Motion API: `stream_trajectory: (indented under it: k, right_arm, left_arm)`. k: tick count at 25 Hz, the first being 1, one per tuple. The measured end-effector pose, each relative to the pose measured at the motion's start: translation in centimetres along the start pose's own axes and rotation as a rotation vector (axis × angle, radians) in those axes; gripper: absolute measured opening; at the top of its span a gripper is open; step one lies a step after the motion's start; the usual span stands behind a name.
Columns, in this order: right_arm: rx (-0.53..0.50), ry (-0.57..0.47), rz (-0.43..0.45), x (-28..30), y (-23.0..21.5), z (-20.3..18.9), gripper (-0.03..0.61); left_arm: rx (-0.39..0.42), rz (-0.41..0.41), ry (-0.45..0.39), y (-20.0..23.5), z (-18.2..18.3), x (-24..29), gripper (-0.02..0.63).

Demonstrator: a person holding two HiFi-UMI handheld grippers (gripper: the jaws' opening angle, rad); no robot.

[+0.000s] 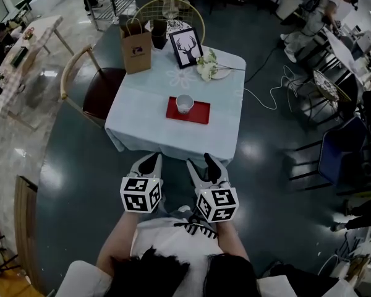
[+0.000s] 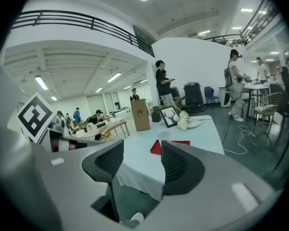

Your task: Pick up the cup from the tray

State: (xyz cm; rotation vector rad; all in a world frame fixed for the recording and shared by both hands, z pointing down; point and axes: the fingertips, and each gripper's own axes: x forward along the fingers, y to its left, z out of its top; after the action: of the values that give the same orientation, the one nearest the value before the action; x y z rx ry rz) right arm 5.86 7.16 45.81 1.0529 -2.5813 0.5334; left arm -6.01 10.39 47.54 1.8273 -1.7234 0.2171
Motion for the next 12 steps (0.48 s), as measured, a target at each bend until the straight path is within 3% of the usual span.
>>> stream_trajectory:
  k: [4, 7, 12]
  right_arm:
    - [-0.024, -0.017, 0.015, 1.5, 0.0, 1.2, 0.272]
    - [-0.038, -0.020, 0.043, 2.7, 0.5, 1.6, 0.317]
    - [-0.071, -0.027, -0.010, 4.7, 0.1, 2.6, 0.322]
  left_arm:
    - [0.005, -0.009, 0.009, 0.8, 1.1, 1.5, 0.000]
    - [0.011, -0.020, 0.018, 1.6, 1.8, 2.4, 0.000]
    - [0.032, -0.030, 0.042, 3.4, 2.8, 3.9, 0.000]
